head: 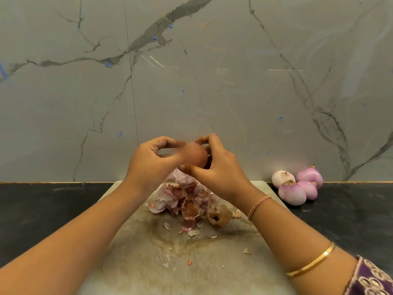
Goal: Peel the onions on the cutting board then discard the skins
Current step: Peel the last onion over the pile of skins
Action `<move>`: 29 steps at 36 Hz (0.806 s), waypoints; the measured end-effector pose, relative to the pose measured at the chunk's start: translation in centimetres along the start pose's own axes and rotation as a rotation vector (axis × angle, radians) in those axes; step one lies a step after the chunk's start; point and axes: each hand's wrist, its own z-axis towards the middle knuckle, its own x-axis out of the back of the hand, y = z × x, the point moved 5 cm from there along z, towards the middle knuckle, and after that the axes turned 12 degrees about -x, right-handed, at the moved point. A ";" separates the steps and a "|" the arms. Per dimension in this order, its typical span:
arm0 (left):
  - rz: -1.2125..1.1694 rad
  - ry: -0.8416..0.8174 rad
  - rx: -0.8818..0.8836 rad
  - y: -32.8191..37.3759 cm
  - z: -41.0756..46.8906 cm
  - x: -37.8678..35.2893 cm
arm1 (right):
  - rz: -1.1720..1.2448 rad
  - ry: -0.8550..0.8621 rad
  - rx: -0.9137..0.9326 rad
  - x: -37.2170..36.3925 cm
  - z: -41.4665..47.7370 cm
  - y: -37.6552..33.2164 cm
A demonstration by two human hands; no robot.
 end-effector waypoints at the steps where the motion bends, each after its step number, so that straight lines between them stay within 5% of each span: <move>1: 0.049 -0.012 -0.013 -0.1 -0.1 -0.1 | -0.004 0.000 0.001 0.0 0.0 0.0; 12: 0.198 0.048 -0.157 0.6 -0.3 -0.2 | -0.008 0.031 -0.012 -0.1 0.1 0.2; 29: 0.164 0.120 0.017 -1.4 0.3 1.6 | 0.368 -0.183 -0.187 -0.5 0.8 1.4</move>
